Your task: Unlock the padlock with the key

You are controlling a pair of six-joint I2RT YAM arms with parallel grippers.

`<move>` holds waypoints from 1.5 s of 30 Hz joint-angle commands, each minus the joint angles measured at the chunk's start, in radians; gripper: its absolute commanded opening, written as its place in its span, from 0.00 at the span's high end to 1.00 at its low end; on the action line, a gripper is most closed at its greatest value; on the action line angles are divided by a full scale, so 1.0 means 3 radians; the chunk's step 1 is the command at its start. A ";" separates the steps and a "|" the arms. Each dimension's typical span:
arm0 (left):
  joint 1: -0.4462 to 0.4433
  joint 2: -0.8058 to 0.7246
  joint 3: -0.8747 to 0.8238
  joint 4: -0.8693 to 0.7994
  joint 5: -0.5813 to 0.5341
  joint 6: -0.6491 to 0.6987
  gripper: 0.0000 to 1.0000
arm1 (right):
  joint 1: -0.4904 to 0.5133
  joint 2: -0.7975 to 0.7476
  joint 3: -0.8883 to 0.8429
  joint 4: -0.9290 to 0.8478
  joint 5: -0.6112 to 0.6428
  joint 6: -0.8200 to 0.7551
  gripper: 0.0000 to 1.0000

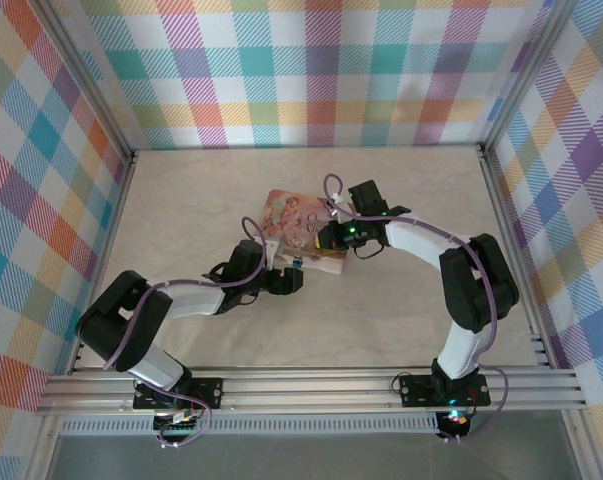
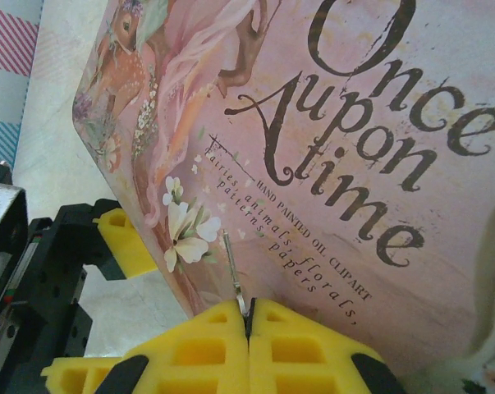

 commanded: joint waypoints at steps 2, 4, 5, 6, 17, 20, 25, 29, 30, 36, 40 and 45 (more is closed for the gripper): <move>-0.0037 0.0109 0.0008 0.0375 -0.0121 0.0069 0.21 | -0.0016 0.0032 -0.0132 -0.0259 0.0203 -0.0064 1.00; -0.0037 0.0155 0.0023 0.0423 -0.0126 0.0055 0.21 | -0.0016 0.0023 -0.0136 -0.0263 0.0209 -0.0063 1.00; -0.0037 0.0178 0.0031 0.0442 -0.0108 0.0048 0.21 | -0.0016 0.0021 -0.0136 -0.0264 0.0216 -0.0064 1.00; -0.0042 0.0210 0.0048 0.0460 -0.0089 0.0043 0.22 | -0.0016 0.0021 -0.0136 -0.0266 0.0222 -0.0063 1.00; -0.0062 0.0501 0.0218 0.0606 -0.0050 0.0020 0.32 | -0.0016 -0.0001 -0.0201 -0.0204 0.0258 -0.0032 1.00; -0.0097 0.0578 0.0287 0.0611 -0.0059 0.0029 0.35 | -0.0016 -0.0008 -0.0218 -0.0202 0.0267 -0.0031 1.00; -0.0153 0.0643 0.0372 0.0589 -0.0123 0.0061 0.38 | -0.0015 -0.0016 -0.0246 -0.0181 0.0269 -0.0024 1.00; -0.0187 0.0670 0.0410 0.0585 -0.0142 0.0050 0.42 | -0.0016 -0.0035 -0.0269 -0.0167 0.0266 -0.0007 1.00; -0.0199 0.0679 0.0421 0.0587 -0.0142 0.0043 0.43 | -0.0016 -0.0040 -0.0279 -0.0160 0.0270 -0.0001 1.00; -0.0231 0.0718 0.0476 0.0579 -0.0187 -0.0005 0.49 | -0.0016 -0.0048 -0.0310 -0.0133 0.0259 0.0018 1.00; -0.0258 0.0703 0.0490 0.0563 -0.0256 -0.0026 0.52 | -0.0017 -0.0052 -0.0315 -0.0128 0.0256 0.0028 1.00; -0.0287 0.0643 0.0490 0.0536 -0.0371 -0.0042 0.55 | -0.0016 -0.0058 -0.0320 -0.0125 0.0257 0.0034 1.00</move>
